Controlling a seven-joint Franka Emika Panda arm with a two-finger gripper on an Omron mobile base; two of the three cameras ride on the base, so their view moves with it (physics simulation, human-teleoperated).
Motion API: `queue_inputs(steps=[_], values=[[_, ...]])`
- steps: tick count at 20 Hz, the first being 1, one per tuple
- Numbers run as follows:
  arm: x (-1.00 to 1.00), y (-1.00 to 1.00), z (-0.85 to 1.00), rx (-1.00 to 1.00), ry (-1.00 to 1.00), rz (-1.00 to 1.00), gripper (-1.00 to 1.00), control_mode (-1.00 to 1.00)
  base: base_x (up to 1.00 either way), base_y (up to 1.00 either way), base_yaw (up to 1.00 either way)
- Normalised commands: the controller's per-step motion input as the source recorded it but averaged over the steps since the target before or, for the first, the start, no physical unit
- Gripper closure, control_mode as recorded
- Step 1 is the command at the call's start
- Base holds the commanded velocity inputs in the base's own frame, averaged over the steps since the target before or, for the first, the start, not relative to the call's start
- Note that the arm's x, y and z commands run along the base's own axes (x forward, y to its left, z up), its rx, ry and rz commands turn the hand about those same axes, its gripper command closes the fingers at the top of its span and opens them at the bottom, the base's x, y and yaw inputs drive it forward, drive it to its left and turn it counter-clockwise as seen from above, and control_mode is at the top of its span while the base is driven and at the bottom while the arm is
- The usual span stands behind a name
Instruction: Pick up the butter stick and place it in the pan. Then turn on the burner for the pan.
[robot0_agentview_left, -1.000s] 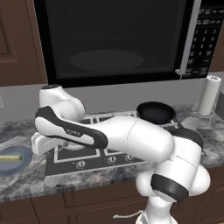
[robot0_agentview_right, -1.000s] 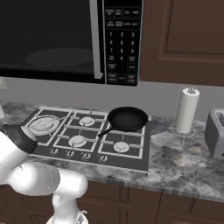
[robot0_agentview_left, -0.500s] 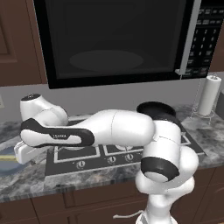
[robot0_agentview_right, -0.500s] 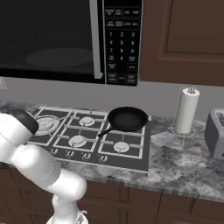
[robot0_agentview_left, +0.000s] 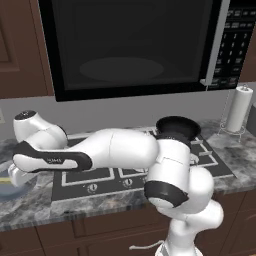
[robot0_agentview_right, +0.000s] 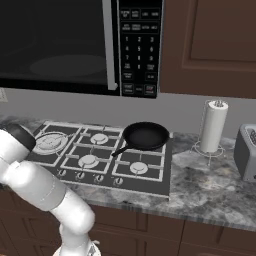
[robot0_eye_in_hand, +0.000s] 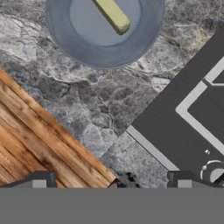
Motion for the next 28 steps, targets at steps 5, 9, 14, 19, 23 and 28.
queue_inputs(steps=[5, 9, 14, 19, 23, 28], values=[[0.33, 0.29, -0.07, 0.00, -0.01, 0.00, -1.00, -1.00, 0.00, 0.00, 0.00], [0.15, 0.35, -0.21, 0.00, 0.00, 0.00, -1.00, -1.00, 0.00, 0.00, 0.00], [0.15, 0.33, -0.23, 0.00, 0.00, 0.00, -1.00, -1.00, 0.00, 0.00, 0.00], [0.22, 0.12, -0.27, 0.00, -0.01, 0.02, -1.00, -1.00, 0.00, 0.00, 0.00], [0.20, 0.04, -0.26, 0.00, 0.00, 0.04, -1.00, -1.00, 0.00, 0.00, 0.00], [0.14, 0.12, -0.26, 0.00, 0.00, 0.04, -1.00, -1.00, 0.00, 0.00, 0.00]])
